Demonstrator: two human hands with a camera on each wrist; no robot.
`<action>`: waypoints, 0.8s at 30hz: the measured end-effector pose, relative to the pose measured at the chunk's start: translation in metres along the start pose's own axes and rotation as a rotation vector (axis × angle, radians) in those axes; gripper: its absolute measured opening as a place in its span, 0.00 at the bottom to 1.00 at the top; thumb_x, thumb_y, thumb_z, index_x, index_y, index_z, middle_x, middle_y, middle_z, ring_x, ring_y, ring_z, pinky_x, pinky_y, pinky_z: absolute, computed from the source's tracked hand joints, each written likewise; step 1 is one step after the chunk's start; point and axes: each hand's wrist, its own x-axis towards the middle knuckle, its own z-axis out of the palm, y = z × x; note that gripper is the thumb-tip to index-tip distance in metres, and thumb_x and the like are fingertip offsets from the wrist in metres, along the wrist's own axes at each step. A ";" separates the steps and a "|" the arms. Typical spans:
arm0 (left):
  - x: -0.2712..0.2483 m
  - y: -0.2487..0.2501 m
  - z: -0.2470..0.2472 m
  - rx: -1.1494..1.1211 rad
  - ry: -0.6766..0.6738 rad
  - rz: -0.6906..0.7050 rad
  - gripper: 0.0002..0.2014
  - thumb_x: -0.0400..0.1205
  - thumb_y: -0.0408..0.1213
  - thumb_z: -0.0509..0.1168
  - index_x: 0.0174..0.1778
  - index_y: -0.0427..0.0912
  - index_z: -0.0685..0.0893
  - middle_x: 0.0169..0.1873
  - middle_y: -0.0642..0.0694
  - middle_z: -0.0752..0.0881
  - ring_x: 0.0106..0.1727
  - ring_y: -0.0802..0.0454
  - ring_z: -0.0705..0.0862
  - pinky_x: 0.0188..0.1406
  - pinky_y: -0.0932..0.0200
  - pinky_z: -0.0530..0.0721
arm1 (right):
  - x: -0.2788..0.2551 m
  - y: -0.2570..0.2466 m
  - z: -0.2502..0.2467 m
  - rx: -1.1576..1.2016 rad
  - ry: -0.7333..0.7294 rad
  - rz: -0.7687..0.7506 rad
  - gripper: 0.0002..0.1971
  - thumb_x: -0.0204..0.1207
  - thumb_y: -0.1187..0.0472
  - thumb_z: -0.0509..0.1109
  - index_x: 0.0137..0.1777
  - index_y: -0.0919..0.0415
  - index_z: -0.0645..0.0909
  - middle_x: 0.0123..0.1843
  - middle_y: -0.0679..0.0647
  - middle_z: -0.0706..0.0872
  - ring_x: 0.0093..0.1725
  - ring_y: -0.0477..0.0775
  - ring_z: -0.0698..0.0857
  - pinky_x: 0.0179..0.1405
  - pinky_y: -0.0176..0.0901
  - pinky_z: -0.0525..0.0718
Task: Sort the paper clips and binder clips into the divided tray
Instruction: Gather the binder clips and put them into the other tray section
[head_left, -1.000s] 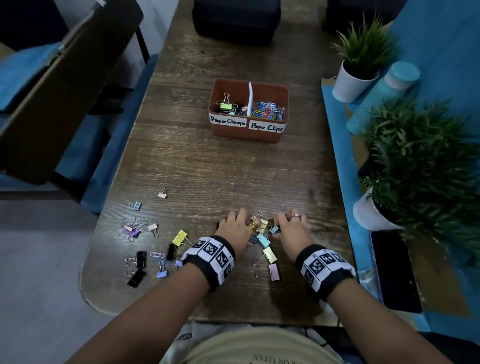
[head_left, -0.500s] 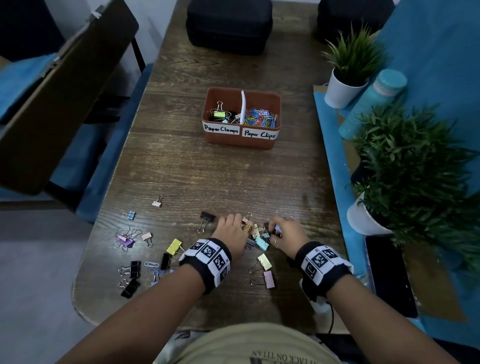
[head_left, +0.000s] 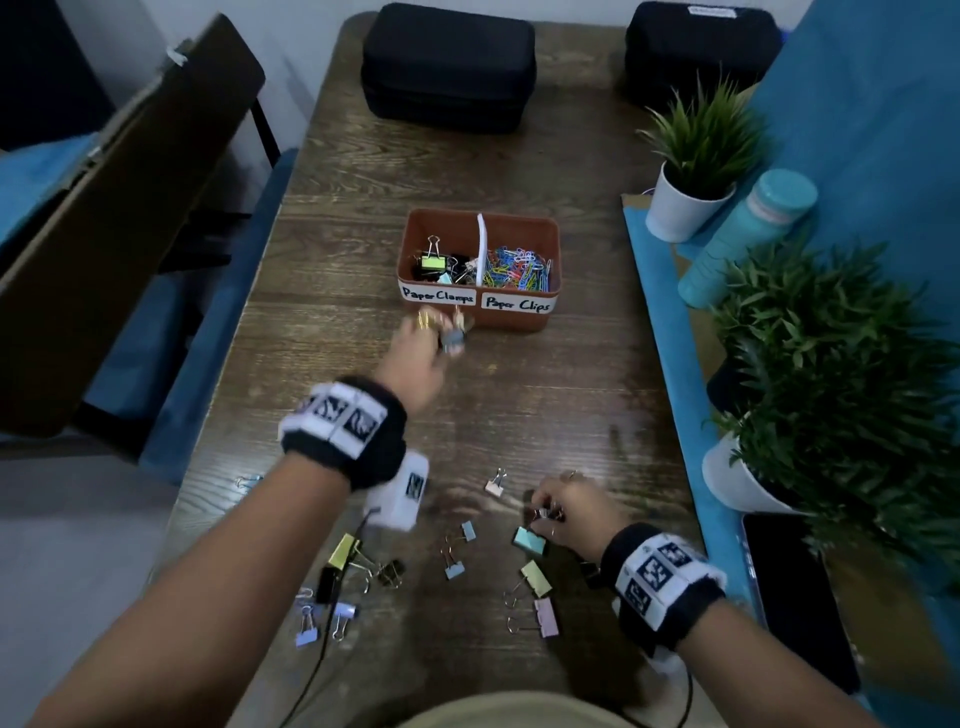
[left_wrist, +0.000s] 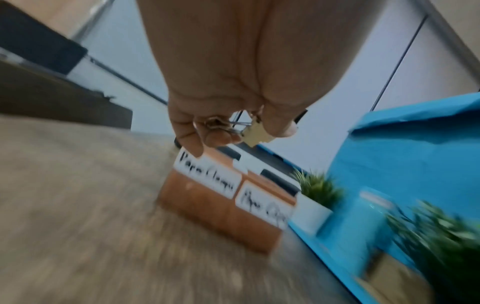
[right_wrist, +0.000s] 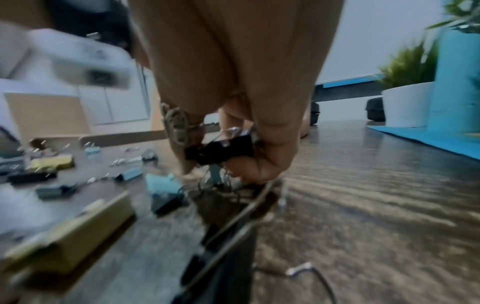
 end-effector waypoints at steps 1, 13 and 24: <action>0.019 0.008 -0.013 0.027 0.058 -0.022 0.12 0.84 0.34 0.59 0.63 0.36 0.75 0.63 0.36 0.73 0.67 0.39 0.74 0.72 0.41 0.71 | 0.001 -0.001 0.004 -0.045 -0.007 -0.012 0.08 0.76 0.62 0.68 0.54 0.58 0.82 0.48 0.52 0.78 0.47 0.48 0.76 0.35 0.30 0.73; 0.043 -0.005 -0.060 0.455 -0.003 -0.018 0.41 0.80 0.53 0.62 0.79 0.63 0.39 0.74 0.34 0.64 0.74 0.34 0.65 0.71 0.38 0.69 | 0.024 -0.036 -0.082 0.268 0.334 0.017 0.04 0.68 0.71 0.72 0.38 0.62 0.85 0.37 0.51 0.86 0.40 0.49 0.84 0.49 0.41 0.83; -0.138 -0.120 -0.026 0.479 -0.139 -0.258 0.19 0.82 0.48 0.60 0.65 0.44 0.82 0.76 0.44 0.66 0.75 0.42 0.64 0.73 0.46 0.69 | 0.199 -0.147 -0.133 0.227 0.688 -0.259 0.11 0.76 0.62 0.66 0.57 0.62 0.81 0.57 0.63 0.81 0.58 0.61 0.81 0.69 0.53 0.73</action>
